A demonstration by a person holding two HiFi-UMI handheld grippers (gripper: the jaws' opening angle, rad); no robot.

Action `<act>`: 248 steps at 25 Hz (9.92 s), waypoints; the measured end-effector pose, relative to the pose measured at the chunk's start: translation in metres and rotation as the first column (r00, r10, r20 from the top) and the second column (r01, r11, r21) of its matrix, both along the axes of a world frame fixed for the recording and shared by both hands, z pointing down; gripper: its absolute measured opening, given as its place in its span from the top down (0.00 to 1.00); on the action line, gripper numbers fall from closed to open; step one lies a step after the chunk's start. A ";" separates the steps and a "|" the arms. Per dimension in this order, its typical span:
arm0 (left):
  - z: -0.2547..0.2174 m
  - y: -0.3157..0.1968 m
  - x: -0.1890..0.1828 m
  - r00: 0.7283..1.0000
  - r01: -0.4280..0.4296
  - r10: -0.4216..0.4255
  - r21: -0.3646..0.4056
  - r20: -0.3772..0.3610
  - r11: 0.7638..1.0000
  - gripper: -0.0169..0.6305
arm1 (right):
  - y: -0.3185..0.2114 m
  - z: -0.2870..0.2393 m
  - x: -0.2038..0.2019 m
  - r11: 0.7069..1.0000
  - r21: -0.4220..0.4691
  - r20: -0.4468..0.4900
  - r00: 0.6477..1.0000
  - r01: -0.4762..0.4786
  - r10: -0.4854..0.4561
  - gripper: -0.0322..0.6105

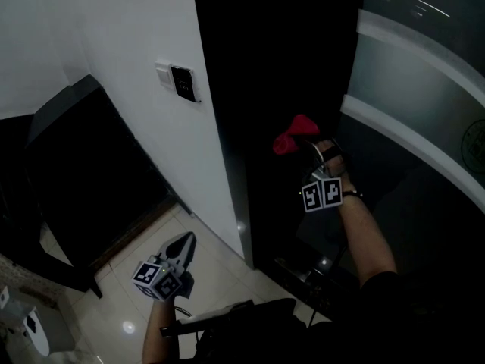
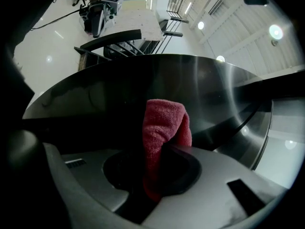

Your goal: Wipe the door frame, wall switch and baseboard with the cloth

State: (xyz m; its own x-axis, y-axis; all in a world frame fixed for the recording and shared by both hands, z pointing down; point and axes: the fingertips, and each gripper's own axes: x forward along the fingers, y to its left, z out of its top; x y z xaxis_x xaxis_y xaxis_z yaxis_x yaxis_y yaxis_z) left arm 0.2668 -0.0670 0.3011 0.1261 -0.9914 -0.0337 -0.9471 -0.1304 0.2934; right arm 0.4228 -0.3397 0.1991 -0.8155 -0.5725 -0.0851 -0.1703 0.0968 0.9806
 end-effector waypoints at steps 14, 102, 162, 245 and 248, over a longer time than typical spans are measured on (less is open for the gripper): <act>0.006 -0.016 0.004 1.000 -0.020 0.021 -0.025 0.009 0.999 0.99 | 0.000 0.083 0.002 0.994 -0.098 -0.047 0.998 -0.040 0.036 0.82; 0.010 0.168 -0.125 0.853 0.515 -0.520 0.094 0.042 0.852 0.99 | 0.215 0.107 -0.107 0.337 -0.778 0.515 0.845 0.530 -0.141 0.82; -0.055 -0.174 -0.423 0.693 -0.716 0.712 0.232 0.114 0.659 0.99 | 0.080 -0.157 -0.290 0.630 -0.143 0.306 0.572 -0.763 0.761 0.82; -0.023 -0.180 -0.465 0.776 -0.625 0.628 0.192 0.052 0.757 0.99 | 0.004 -0.176 -0.387 0.542 -0.016 0.012 0.542 -0.840 0.840 0.82; -0.018 -0.183 -0.474 0.797 -0.598 0.604 0.170 0.015 0.784 0.99 | 0.007 -0.166 -0.387 0.536 -0.009 -0.008 0.536 -0.844 0.844 0.82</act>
State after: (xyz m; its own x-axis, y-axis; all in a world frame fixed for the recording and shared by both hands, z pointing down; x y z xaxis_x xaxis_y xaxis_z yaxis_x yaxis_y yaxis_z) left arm -0.2071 -0.2496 0.2835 0.6898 -0.6959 -0.1996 -0.6499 -0.7167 0.2528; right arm 0.0357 -0.3329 0.0329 0.0461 -0.9962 -0.0738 -0.1760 -0.0808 0.9811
